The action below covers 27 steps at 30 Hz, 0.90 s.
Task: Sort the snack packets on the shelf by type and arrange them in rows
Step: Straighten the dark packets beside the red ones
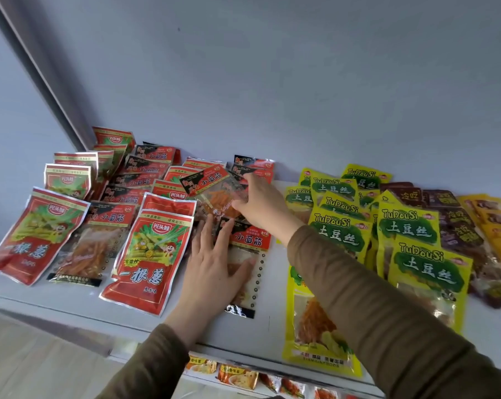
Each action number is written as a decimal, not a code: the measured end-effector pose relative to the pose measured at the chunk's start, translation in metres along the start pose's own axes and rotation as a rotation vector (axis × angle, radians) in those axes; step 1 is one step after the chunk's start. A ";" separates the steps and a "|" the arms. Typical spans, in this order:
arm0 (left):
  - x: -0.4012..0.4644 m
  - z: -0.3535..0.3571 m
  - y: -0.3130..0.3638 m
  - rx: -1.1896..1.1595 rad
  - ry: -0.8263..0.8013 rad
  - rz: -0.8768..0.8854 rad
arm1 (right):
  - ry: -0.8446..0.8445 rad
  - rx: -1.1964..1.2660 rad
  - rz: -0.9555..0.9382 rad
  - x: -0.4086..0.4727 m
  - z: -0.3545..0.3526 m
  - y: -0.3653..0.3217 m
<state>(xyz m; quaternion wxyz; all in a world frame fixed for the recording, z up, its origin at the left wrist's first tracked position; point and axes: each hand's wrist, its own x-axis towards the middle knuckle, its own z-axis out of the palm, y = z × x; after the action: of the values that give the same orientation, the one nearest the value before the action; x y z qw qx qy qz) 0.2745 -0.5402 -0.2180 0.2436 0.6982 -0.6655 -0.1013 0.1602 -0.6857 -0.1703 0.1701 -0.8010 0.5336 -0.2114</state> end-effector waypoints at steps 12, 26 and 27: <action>-0.014 0.006 -0.002 0.005 0.139 0.070 | -0.071 0.582 0.296 -0.019 -0.020 0.015; -0.004 0.004 0.001 -0.091 0.128 -0.049 | -0.258 -0.140 0.100 -0.077 -0.047 0.002; -0.003 0.003 0.001 -0.061 0.112 -0.044 | -0.158 -0.183 0.071 -0.074 -0.049 0.004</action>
<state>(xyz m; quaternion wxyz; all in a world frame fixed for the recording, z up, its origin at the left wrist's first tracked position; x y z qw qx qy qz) 0.2717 -0.5379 -0.2210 0.2995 0.7096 -0.6318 -0.0876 0.1062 -0.6212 -0.1423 0.1452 -0.8079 0.5637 -0.0919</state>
